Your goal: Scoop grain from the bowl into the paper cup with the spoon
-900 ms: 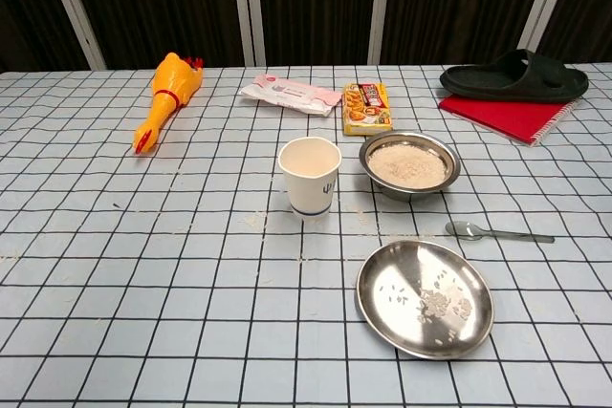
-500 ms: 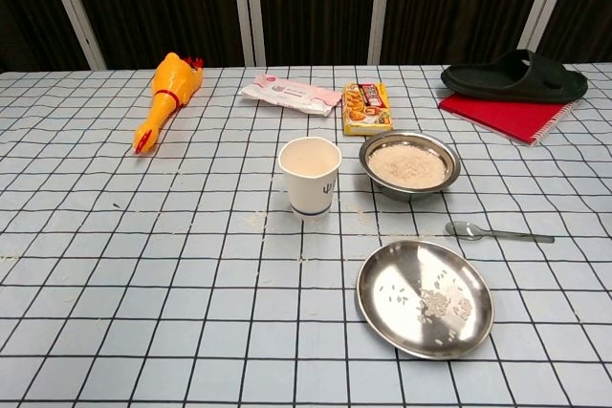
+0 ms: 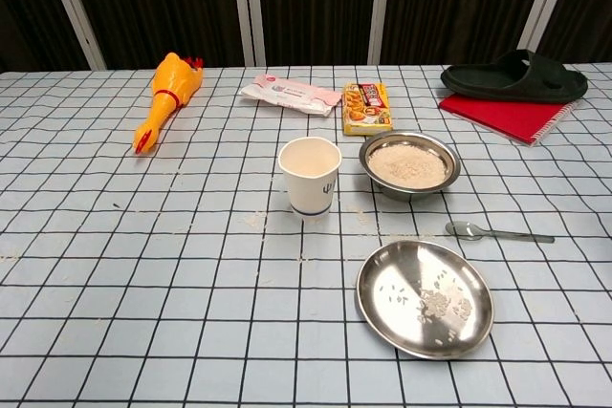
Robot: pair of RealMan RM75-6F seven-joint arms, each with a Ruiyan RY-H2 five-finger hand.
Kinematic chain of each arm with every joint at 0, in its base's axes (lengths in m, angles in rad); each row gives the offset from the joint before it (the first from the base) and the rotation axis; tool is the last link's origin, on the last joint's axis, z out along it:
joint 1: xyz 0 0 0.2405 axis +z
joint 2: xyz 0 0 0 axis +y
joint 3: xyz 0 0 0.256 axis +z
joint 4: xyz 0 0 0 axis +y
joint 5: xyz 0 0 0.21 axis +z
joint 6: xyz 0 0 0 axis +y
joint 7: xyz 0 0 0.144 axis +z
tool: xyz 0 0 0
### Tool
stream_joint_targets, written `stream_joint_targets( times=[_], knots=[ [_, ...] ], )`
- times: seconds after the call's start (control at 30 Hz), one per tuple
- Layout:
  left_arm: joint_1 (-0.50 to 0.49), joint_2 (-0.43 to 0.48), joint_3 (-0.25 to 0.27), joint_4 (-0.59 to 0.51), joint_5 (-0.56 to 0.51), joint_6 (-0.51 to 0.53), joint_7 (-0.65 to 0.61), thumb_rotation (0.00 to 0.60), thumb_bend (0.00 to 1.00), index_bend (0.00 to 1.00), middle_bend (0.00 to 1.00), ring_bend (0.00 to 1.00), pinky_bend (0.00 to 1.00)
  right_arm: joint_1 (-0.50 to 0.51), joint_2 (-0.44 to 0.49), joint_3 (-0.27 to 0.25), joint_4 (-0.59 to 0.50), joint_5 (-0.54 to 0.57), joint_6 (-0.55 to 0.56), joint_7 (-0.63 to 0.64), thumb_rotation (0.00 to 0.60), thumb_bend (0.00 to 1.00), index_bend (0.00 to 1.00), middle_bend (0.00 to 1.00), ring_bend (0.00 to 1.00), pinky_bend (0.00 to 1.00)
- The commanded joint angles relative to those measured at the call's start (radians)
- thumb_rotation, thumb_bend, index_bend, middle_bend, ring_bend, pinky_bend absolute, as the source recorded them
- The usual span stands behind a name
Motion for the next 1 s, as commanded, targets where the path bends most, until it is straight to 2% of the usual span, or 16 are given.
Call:
stream_joint_targets(
  times=[0.03, 0.1, 0.3, 0.5, 0.73, 1.0],
  knots=[
    [-0.002, 0.003, 0.001, -0.004, 0.001, -0.002, 0.002, 0.6, 0.0, 0.0, 0.0, 0.0, 0.0, 0.059, -0.04, 0.029, -0.009, 0.076, -0.097, -0.057, 0.6, 0.24, 0.31, 0.87, 0.99, 1.0],
    [-0.002, 0.003, 0.001, -0.004, 0.003, -0.001, 0.003, 0.6, 0.0, 0.0, 0.0, 0.0, 0.0, 0.085, -0.056, 0.037, -0.002, 0.108, -0.135, -0.109, 0.6, 0.25, 0.39, 0.91, 1.0, 1.0],
    [-0.002, 0.003, 0.001, -0.004, 0.003, -0.001, 0.005, 0.6, 0.0, 0.0, 0.0, 0.0, 0.0, 0.153, -0.127, 0.054, 0.017, 0.226, -0.232, -0.256, 0.6, 0.29, 0.48, 0.93, 1.0, 1.0],
    [-0.003, 0.004, 0.001, -0.005, 0.002, -0.004, 0.002, 0.6, 0.0, 0.0, 0.0, 0.0, 0.0, 0.202, -0.225, 0.069, 0.065, 0.327, -0.263, -0.364, 0.6, 0.33, 0.51, 0.93, 1.0, 1.0],
    [-0.005, 0.008, 0.001, -0.008, -0.003, -0.011, -0.004, 0.6, 0.0, 0.0, 0.0, 0.0, 0.0, 0.24, -0.288, 0.089, 0.109, 0.392, -0.269, -0.414, 0.6, 0.41, 0.53, 0.93, 1.0, 1.0],
    [-0.006, 0.011, 0.0, -0.012, -0.008, -0.017, -0.008, 0.6, 0.0, 0.0, 0.0, 0.0, 0.0, 0.268, -0.339, 0.096, 0.16, 0.448, -0.28, -0.438, 0.6, 0.41, 0.53, 0.93, 1.0, 1.0]
  ],
)
